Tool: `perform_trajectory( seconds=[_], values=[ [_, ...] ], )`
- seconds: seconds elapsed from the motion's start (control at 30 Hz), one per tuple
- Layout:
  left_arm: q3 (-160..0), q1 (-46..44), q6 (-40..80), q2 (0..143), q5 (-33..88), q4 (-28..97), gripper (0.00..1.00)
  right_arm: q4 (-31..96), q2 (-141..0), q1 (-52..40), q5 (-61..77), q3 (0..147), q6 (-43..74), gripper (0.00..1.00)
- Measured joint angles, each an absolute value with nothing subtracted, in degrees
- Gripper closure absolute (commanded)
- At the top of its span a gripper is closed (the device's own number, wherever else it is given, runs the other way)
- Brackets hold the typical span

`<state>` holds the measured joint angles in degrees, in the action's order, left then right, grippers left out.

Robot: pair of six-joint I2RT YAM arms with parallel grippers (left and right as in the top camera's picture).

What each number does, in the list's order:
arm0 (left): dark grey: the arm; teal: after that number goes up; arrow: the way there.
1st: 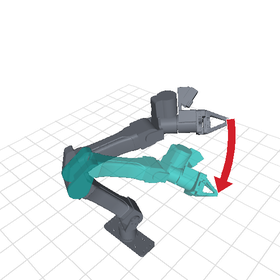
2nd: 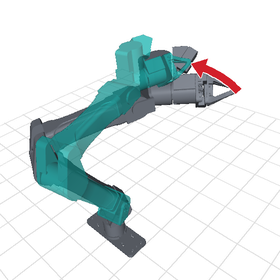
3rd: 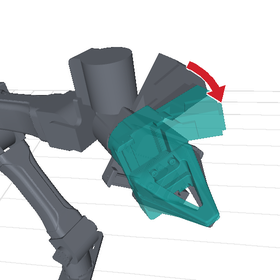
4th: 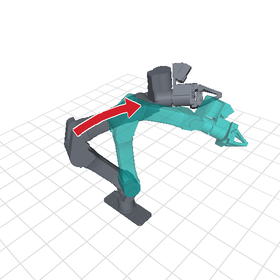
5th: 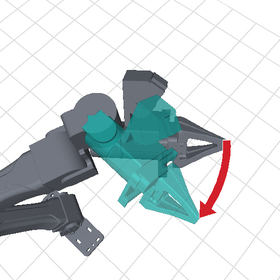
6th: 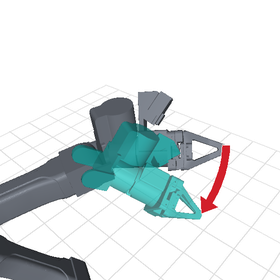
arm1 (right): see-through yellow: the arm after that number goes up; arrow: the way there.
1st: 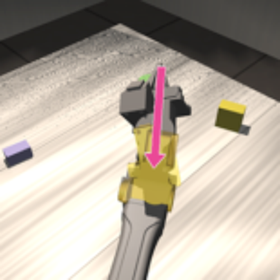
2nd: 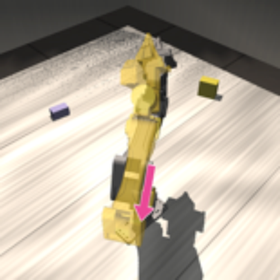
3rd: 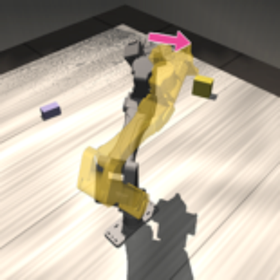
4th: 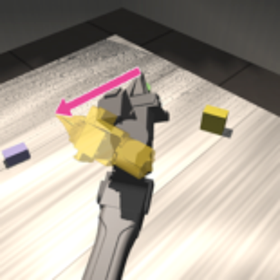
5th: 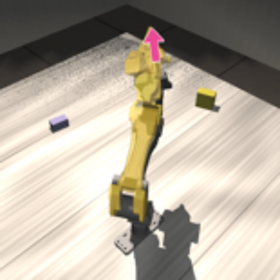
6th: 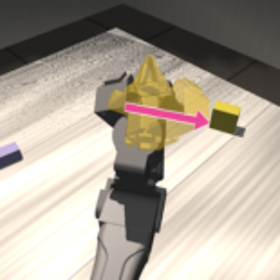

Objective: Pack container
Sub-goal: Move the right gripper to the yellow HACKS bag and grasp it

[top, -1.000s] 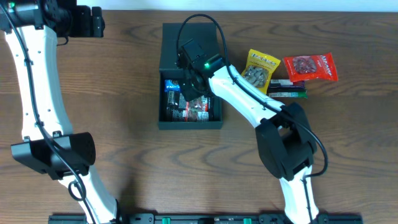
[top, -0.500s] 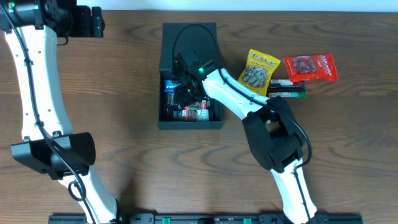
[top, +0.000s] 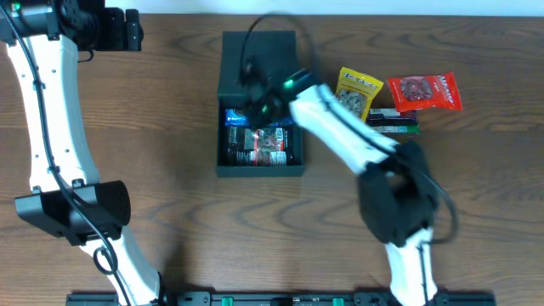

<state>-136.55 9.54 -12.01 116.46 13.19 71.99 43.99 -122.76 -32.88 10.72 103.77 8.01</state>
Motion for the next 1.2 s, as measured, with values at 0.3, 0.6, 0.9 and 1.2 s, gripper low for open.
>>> perform_trajectory(
  seconds=[0.3, 0.6, 0.9, 1.2],
  values=[
    [-136.55, 9.54, -12.01, 116.46, 13.19, 72.01, 0.04, 47.11, -115.63, -10.92, 8.19, 106.26, 8.62, 0.97],
    [-136.55, 9.54, -12.01, 116.46, 13.17, 72.01, 0.05, 48.05, -125.45, 1.02, 19.79, 105.69, 9.74, 0.28],
    [-136.55, 9.54, -12.01, 116.46, 13.17, 71.99, 0.05, 48.97, -130.72, 2.13, 22.96, 105.36, 9.41, 0.25],
    [-136.55, 9.54, -11.99, 116.46, 13.19, 71.99, 0.05, 51.35, -132.75, 2.13, 22.00, 105.36, 10.72, 0.28]
  ],
)
